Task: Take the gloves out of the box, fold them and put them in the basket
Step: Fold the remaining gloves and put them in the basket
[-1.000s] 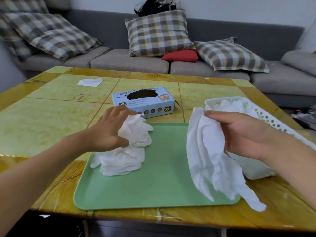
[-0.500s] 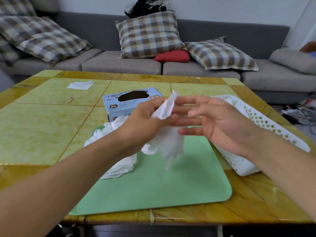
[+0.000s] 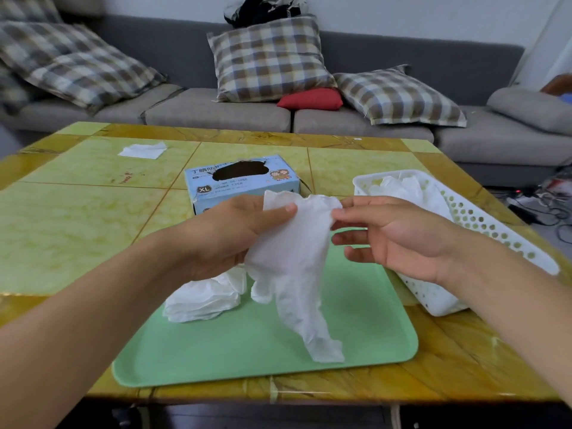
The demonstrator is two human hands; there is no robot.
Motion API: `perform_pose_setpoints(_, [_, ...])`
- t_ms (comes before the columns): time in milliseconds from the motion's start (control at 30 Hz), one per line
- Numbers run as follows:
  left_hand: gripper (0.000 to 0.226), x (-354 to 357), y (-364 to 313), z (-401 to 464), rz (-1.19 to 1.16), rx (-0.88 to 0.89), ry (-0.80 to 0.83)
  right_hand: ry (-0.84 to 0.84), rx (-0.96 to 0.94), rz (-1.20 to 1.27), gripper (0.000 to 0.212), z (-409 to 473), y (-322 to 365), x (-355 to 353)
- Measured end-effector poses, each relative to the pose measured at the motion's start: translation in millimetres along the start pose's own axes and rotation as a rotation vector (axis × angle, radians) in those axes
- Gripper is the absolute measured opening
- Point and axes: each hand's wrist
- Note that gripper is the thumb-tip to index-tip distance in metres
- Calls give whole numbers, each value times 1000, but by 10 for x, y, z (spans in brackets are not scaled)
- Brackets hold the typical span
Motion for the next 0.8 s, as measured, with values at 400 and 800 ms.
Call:
perform_pose_setpoints(400, [27,37,-177,246,68,369,-144,-148,-427,-128,24,275,271,32])
perform_pose_setpoints(800, [22,-179,688,174,1151,447,272,135,-208,-1080,25,97,-484,-215])
Point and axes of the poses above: each hand's wrist, its own z-axis towards the middle knuckle, its own x-axis out of the palm, y = z × x, and after that the axes turned 1 degree about z, right-handed
